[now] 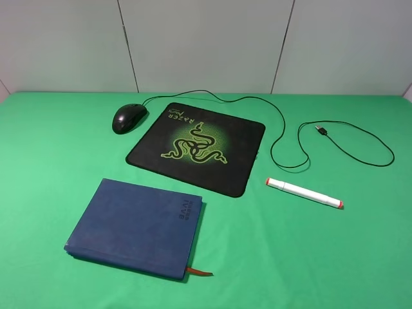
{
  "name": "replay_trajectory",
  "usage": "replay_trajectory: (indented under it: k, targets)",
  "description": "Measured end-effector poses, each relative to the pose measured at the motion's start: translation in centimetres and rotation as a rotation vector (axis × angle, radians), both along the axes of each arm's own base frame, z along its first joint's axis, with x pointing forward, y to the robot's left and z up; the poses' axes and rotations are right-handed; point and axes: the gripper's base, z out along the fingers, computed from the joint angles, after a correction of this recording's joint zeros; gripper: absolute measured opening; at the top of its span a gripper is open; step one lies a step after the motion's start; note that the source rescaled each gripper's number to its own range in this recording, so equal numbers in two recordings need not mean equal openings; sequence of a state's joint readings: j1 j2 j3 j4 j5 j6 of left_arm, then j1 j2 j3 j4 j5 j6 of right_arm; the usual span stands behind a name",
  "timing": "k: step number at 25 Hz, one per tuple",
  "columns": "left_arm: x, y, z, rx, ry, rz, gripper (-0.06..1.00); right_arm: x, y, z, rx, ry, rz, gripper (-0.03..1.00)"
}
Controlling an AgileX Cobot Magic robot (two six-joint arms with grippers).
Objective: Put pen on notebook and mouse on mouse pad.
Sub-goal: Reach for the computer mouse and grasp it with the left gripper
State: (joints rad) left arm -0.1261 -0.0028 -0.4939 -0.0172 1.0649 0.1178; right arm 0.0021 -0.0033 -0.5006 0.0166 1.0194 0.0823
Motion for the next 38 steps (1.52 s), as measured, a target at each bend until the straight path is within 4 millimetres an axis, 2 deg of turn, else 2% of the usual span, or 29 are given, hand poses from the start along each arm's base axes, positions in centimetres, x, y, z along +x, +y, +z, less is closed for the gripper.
replay_trajectory:
  k: [32,35,38]
  targets:
    - [0.0,0.2,0.1,0.013,-0.002,0.017,0.95,0.0,0.0,0.0,0.0,0.0,0.0,1.0]
    - [0.7,0.3,1.1,0.032,0.025,0.035,0.95,0.0,0.0,0.0,0.0,0.0,0.0,1.0]
    - [2.2,0.4,3.0,0.051,0.075,0.06,0.95,0.0,0.0,0.0,0.0,0.0,0.0,1.0]
